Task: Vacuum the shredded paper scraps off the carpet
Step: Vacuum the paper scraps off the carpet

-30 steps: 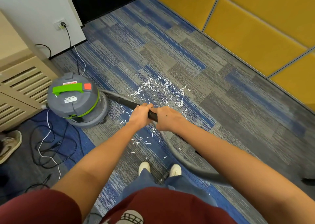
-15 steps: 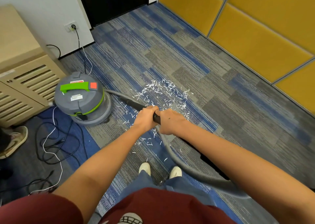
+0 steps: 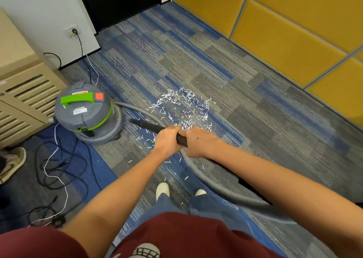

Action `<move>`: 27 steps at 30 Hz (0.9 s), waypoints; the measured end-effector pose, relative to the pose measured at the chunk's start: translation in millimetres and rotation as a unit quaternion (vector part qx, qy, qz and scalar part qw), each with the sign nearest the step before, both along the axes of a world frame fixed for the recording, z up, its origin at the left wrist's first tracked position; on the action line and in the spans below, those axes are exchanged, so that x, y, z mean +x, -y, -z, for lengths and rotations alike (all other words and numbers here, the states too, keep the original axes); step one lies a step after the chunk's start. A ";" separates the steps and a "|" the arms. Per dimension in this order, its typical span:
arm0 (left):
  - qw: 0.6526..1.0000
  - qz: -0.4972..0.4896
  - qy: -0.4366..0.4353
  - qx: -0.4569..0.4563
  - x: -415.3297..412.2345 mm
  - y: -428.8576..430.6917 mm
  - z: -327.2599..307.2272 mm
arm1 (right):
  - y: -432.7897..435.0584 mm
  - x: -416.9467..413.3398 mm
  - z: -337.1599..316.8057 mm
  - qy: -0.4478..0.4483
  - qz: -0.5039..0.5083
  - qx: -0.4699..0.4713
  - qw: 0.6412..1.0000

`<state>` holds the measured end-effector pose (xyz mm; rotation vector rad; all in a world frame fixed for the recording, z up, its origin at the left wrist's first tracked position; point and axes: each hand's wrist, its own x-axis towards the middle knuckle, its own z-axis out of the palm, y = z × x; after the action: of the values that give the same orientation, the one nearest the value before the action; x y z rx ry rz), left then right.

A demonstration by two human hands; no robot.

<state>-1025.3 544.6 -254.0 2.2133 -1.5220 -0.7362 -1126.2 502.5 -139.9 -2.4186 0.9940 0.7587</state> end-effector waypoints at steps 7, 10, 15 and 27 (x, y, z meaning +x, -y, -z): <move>0.999 -0.042 -0.025 -0.009 -41.1 -8.4 18.8 | -8.4 -38.6 12.4 0.001 -0.026 -0.005 1.000; 0.999 -0.040 -0.022 -0.014 -62.2 -3.4 21.3 | -7.4 -58.5 16.5 0.000 -0.031 -0.012 0.999; 0.999 -0.032 0.012 0.002 -92.1 10.8 13.5 | 11.7 -87.4 13.0 0.001 -0.039 -0.006 0.999; 0.998 0.016 0.056 0.004 -92.6 8.3 7.9 | 39.9 -105.4 -11.5 -0.037 -0.147 -0.016 0.988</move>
<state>-1117.9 536.3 -261.9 2.2760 -1.6117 -0.6395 -1231.6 462.6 -128.4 -2.6153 0.6873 0.9448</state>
